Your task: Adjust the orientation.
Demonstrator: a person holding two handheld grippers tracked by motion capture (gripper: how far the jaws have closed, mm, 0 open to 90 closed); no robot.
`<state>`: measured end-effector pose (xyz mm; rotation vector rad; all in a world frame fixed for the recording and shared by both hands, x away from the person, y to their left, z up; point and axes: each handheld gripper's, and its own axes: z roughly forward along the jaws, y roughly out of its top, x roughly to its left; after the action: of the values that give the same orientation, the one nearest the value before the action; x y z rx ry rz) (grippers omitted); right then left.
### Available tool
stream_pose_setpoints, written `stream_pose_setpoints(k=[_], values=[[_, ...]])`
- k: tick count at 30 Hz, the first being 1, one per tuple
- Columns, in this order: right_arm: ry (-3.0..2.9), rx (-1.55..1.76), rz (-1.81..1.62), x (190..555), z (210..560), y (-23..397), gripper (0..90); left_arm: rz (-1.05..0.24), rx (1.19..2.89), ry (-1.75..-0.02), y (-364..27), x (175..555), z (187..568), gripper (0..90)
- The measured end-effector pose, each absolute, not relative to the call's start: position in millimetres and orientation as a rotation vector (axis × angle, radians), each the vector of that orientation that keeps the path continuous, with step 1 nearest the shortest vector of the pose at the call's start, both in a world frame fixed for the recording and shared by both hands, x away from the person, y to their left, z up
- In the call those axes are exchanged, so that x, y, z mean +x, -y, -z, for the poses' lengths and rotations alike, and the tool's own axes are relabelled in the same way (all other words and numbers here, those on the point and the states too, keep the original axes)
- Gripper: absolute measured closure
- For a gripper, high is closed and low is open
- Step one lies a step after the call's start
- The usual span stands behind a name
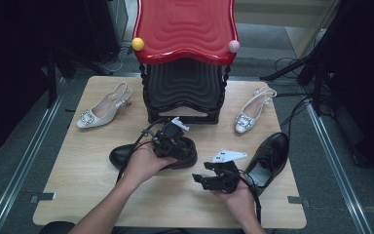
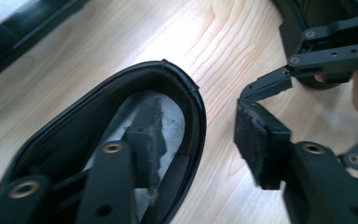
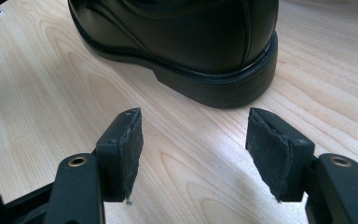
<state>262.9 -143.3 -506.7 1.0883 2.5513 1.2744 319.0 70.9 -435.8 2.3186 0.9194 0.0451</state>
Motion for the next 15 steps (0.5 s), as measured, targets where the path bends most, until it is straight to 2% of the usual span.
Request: stream_pose_setpoints(k=[3,4,8,15], values=[[-2.548,1.091,-1.285,262.6,505.0,143.6,38.0,-0.072,2.296,-0.906,-83.1,313.8,429.3,44.8],[-2.546,1.084,-1.296,262.7,503.2,143.5,41.7,-0.076,2.286,-0.908,-88.9,310.8,426.5,44.0],[-2.536,1.058,-1.315,263.5,496.3,140.7,45.3,-0.092,2.238,-0.932,-112.5,298.7,420.4,41.7],[-2.536,1.007,-1.339,270.8,481.0,133.8,61.4,-0.126,2.222,-0.958,-136.6,283.6,432.4,40.2]])
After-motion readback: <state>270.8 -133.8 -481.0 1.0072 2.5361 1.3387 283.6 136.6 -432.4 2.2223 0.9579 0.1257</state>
